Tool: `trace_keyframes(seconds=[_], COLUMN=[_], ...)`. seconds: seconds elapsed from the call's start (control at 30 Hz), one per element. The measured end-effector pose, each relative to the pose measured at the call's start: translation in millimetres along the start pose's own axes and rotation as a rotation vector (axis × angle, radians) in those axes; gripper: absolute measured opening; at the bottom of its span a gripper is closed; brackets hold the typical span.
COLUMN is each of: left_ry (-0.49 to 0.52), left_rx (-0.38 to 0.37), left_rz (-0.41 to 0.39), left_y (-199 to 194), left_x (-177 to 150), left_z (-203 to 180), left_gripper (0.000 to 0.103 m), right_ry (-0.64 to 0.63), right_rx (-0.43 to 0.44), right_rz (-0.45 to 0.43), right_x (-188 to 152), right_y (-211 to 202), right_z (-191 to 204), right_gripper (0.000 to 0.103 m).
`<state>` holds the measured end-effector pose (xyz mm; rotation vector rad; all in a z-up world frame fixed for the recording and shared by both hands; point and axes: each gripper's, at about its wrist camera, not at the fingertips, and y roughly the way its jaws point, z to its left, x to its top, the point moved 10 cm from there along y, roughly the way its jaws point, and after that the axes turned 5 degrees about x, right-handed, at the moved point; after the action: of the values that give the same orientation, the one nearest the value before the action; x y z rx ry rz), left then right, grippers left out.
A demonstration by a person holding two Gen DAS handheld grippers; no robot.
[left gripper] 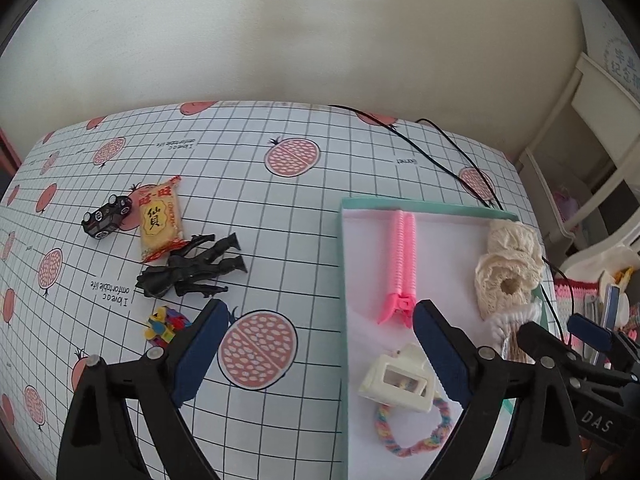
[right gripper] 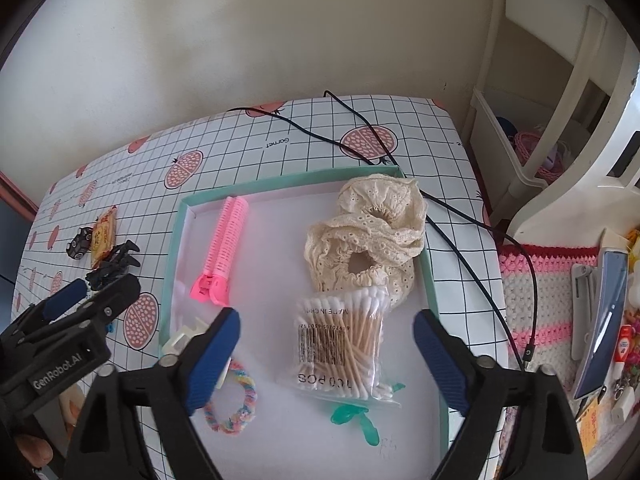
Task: Organize objects
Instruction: 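Open the left tool releasing the cream clip while the right tool releases the swab bag in the tray, then lift both open tools away from the tray toward the remaining toys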
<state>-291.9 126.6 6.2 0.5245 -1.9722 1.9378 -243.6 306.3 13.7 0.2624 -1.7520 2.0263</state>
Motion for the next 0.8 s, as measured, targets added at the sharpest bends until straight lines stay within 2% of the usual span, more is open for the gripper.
trace_keyframes(seconds=[0.1, 0.17, 0.63, 0.8], left_ry=[-0.015, -0.021, -0.023, -0.044], left_rx=[0.006, 0.018, 0.031, 0.021], left_rz=[-0.01, -0.02, -0.051, -0.066], left_y=[-1, -1, -5, -9], left_x=[1, 3, 10, 16], left_z=[5, 8, 17, 31], left_gripper=[0.095, 0.103, 0.103, 0.103], right_ry=[0.002, 0.004, 0.022, 0.018], right_rx=[0.0, -0.001, 0.0, 0.003], right_rz=[-0.003, -0.006, -0.011, -0.014], right_x=[0, 0, 1, 4], right_y=[1, 1, 2, 1], right_z=[1, 0, 0, 7], right_gripper=[0.099, 0.103, 0.103, 0.103])
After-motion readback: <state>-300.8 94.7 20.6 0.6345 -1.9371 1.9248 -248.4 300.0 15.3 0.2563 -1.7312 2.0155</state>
